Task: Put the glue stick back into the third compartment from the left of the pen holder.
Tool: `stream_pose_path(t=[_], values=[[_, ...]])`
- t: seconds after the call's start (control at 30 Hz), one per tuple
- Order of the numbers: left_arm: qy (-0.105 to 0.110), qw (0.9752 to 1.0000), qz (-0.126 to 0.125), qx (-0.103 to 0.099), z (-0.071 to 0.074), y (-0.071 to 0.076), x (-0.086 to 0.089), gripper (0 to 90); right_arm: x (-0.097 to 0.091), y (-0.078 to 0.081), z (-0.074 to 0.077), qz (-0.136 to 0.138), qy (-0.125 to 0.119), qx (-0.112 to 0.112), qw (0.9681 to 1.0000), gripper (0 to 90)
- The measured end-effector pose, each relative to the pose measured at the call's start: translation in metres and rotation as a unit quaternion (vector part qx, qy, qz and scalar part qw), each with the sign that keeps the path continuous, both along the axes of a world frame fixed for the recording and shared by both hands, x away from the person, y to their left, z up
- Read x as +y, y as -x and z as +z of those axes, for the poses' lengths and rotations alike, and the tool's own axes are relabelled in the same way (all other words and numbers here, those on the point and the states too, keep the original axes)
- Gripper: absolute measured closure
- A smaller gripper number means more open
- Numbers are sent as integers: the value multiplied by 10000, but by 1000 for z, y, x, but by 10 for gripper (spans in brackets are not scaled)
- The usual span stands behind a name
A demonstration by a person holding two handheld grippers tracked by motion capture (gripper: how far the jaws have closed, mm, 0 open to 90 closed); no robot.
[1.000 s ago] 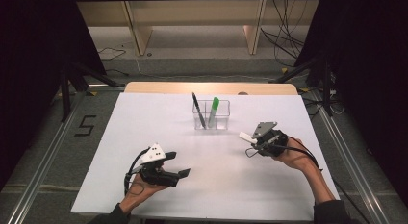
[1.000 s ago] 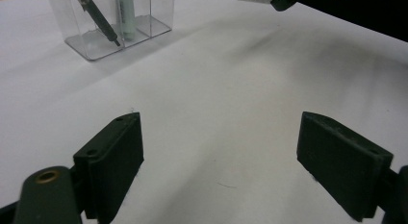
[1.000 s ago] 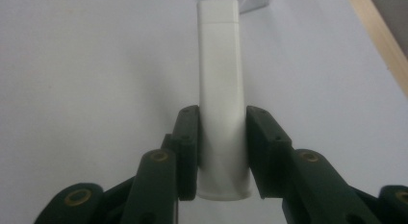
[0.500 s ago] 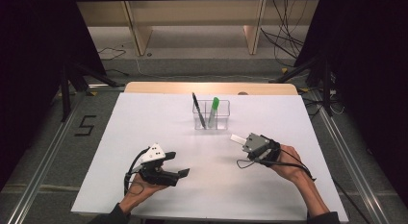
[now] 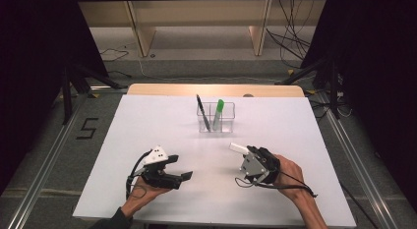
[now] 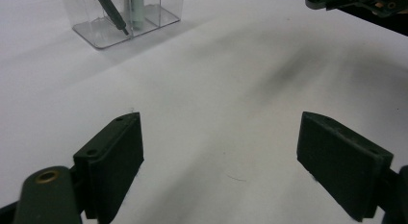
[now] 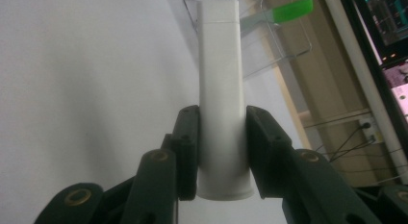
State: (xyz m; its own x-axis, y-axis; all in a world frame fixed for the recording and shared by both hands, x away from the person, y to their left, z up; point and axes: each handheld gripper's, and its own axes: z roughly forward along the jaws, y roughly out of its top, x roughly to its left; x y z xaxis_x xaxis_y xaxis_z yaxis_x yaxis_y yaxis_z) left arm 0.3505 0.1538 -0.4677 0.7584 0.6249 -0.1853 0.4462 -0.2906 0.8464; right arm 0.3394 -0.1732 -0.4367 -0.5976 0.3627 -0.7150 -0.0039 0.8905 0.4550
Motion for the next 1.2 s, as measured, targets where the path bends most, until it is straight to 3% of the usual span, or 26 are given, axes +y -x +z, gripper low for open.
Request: stream_pose_path(t=[0.2,0.53,0.67,0.93,1.07,1.1,1.13,1.2], values=[[-60,9999,-74,30,2,0,-2,163,11,12,-6,168,289,-274,9991,678],[-192,9995,-200,162,8,-5,-5,164,22,25,-14,435,801,-712,9933,678],[-304,9987,-357,213,13,-7,-8,164,26,30,-18,526,1058,-941,9885,678],[-578,9952,-636,462,25,-17,-17,170,34,37,-25,743,1365,-1120,9815,678],[-671,9936,-778,465,34,-18,-25,173,38,41,-29,860,1511,-1288,9763,678],[-689,9932,-809,476,35,-19,-27,174,39,41,-29,914,1588,-1348,9738,678],[-727,9925,-858,473,37,-20,-30,176,40,43,-30,891,1605,-1339,9738,678],[-802,9912,-933,497,39,-21,-35,179,42,43,-31,1020,1730,-1482,9684,678]])
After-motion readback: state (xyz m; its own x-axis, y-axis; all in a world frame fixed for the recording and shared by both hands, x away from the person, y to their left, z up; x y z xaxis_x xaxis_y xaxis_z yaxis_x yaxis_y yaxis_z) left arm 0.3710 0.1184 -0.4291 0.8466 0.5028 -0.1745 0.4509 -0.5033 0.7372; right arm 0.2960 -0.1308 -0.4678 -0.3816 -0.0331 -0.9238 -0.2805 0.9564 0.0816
